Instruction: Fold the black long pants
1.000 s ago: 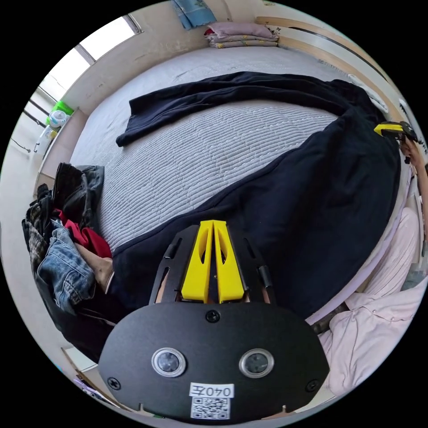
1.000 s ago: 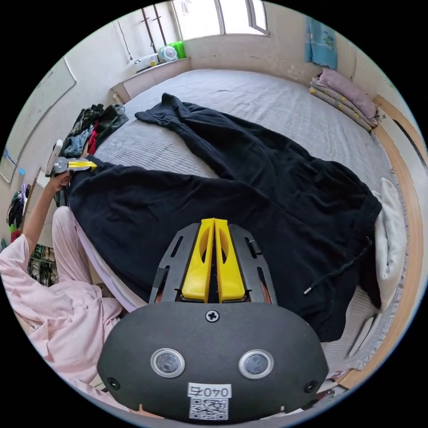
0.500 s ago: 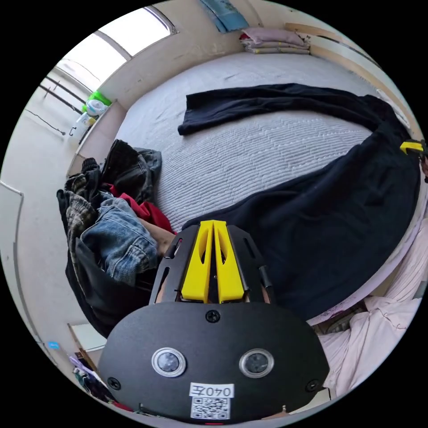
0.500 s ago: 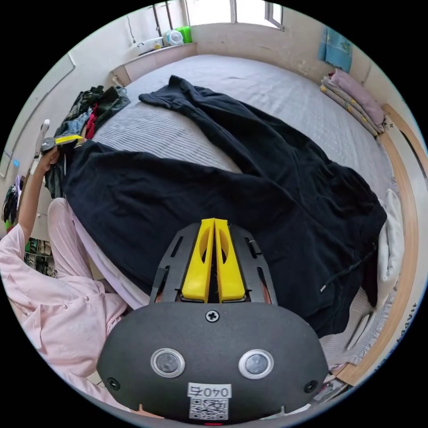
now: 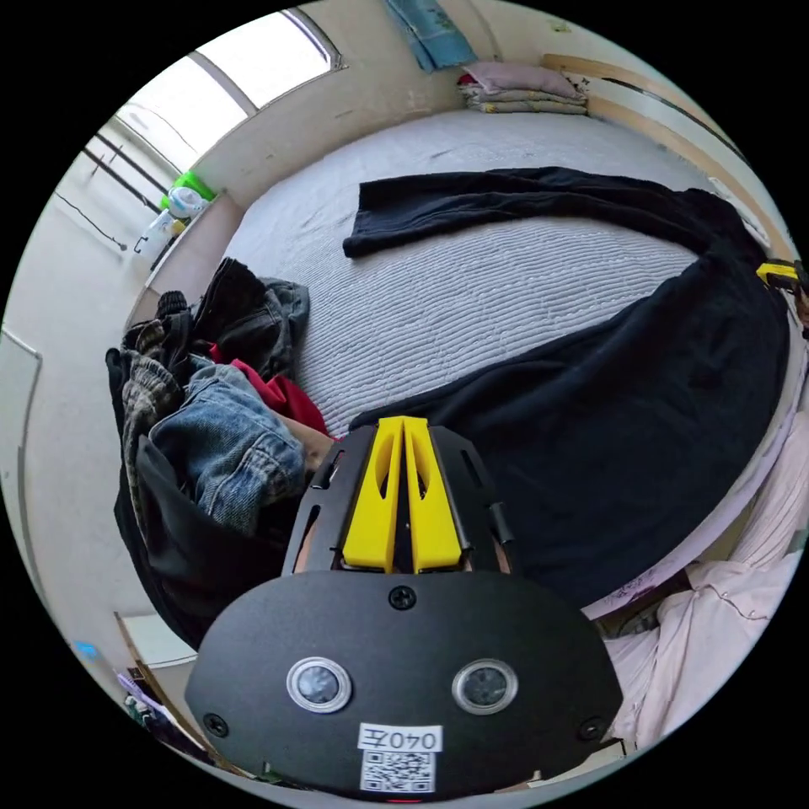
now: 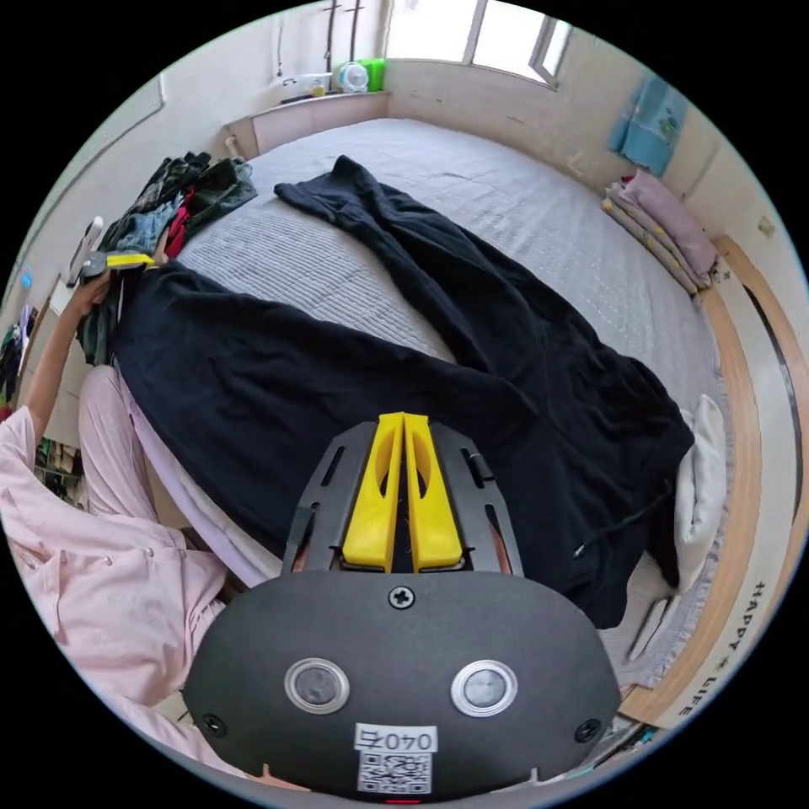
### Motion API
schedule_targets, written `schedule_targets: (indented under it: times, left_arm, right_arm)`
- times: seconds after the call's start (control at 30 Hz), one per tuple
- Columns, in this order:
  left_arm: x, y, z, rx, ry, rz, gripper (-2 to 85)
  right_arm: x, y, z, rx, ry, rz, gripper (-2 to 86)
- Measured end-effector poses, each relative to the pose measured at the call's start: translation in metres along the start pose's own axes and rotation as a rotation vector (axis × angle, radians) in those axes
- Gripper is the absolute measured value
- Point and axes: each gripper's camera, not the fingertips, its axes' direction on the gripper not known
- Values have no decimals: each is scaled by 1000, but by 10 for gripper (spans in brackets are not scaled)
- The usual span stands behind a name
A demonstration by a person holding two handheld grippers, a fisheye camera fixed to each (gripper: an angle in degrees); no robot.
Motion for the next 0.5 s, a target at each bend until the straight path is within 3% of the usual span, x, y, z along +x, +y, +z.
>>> schedule_targets:
  times: [0.13,0.3,0.5]
  left_arm:
    - [28,-56,5,74,-46,90,-9]
    - [18,-141,16,156,-95,39,-9]
    - [-2,-239,67,110,-185,301,-8]
  right_arm:
    - [-4,-22,-6,44,-34,-38,-10]
    - [-27,-97,8,54,-79,-163,-10]
    - [-35,-145,22,60,-56,-209,-9]
